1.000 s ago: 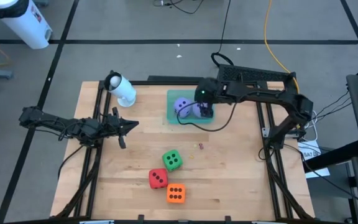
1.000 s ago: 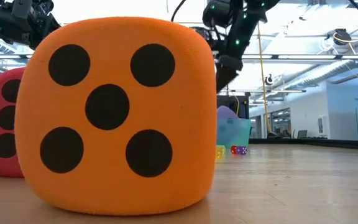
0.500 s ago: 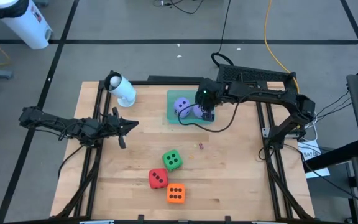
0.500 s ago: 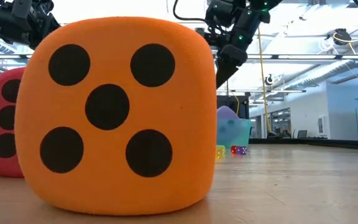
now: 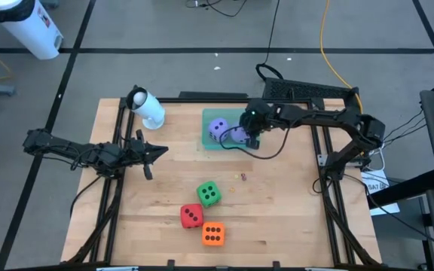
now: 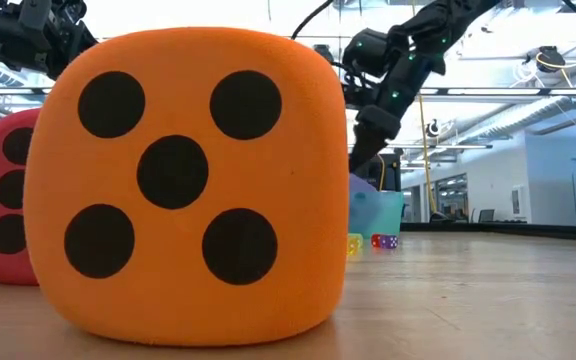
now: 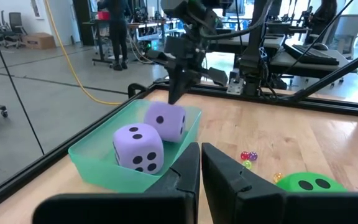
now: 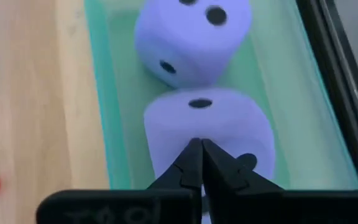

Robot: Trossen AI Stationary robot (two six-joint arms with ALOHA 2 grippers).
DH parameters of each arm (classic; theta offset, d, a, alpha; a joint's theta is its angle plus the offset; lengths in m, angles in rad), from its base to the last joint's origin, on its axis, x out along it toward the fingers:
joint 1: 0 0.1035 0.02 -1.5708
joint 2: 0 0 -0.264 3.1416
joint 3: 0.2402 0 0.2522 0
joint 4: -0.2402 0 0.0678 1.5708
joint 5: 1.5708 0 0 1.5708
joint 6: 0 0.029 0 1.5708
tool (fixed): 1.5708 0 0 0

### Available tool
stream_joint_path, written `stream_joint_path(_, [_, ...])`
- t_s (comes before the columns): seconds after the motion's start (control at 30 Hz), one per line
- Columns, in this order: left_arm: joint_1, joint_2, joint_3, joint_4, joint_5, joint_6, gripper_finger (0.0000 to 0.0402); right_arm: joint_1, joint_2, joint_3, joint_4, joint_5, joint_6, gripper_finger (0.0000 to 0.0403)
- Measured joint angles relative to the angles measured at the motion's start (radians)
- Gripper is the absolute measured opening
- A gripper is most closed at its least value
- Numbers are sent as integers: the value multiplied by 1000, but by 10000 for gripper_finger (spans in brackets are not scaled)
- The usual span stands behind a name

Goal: Pick & Place Dice
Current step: Put the big purple dice into the green bin

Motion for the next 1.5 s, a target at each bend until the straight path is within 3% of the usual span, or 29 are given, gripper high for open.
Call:
stream_joint_path(0.13, [0,0,0,0,0,0,28,7,-2,-5,21,-53,-15,1])
stream_joint_path(0.9, [0,0,0,1,-1,7,28,6,1,-7,107,-53,-10,0])
stream_joint_path(1.23, [0,0,0,21,0,6,28,7,106,-5,188,-51,3,0])
stream_joint_path(1.5, [0,0,0,21,-1,22,28,10,23,-12,166,-36,25,0])
